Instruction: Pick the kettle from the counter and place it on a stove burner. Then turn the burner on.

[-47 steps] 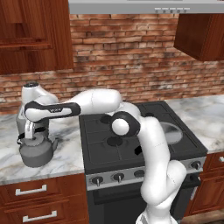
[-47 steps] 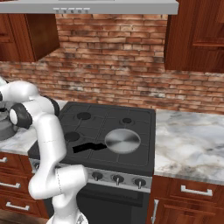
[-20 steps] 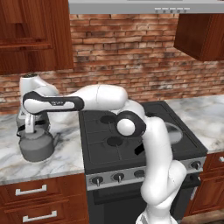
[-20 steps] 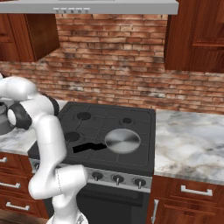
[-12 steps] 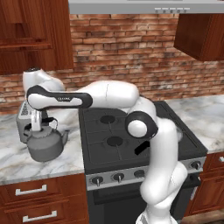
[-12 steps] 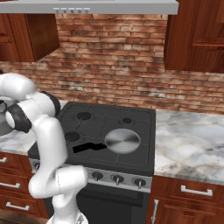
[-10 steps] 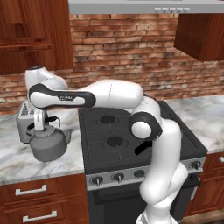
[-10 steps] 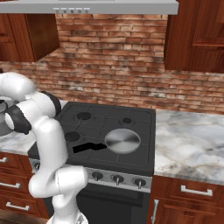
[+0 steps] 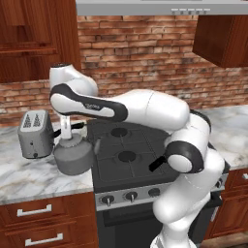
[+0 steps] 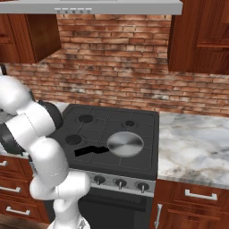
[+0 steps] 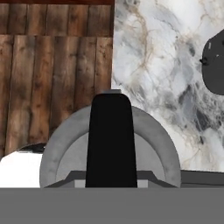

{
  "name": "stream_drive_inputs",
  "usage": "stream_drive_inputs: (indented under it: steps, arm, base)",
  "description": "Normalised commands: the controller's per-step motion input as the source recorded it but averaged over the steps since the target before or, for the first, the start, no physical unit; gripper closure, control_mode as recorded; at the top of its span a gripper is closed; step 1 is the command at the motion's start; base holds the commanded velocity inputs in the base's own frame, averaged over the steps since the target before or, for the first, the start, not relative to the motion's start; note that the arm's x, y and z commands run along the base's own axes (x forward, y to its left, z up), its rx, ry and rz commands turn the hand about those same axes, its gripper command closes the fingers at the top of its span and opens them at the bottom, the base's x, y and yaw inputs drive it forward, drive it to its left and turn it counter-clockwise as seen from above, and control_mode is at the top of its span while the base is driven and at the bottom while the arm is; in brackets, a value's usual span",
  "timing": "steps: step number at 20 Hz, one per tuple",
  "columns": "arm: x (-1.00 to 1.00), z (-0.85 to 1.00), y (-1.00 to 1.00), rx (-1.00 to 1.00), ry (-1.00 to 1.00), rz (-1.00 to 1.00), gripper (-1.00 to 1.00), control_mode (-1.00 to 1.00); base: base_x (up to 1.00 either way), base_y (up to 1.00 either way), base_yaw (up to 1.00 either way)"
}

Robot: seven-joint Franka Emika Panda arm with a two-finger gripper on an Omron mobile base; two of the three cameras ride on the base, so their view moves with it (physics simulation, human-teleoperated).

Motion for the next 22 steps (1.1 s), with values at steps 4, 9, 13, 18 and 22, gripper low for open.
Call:
stream_drive_inputs:
  steps: [4,9,13,18,22]
  arm:
    - [-0.15,0.27,-0.79,0.08,-0.01,0.0,1.0,-1.0]
    - [0.0,0.16,-0.65,0.1,0.0,0.0,1.0,-1.0]
    - [0.0,0.02,-0.59,0.1,-0.01,0.0,1.0,-1.0]
    - [0.01,0.0,-0.58,0.06,0.0,0.0,1.0,-1.0]
    - [0.28,0.0,-0.41,0.04,0.0,0.0,1.0,-1.0]
  base:
    - [0.0,0.0,0.0]
    - [0.0,0.0,0.0]
    - [0.0,0.0,0.0]
    - [0.0,0.0,0.0]
    - [0.0,0.0,0.0]
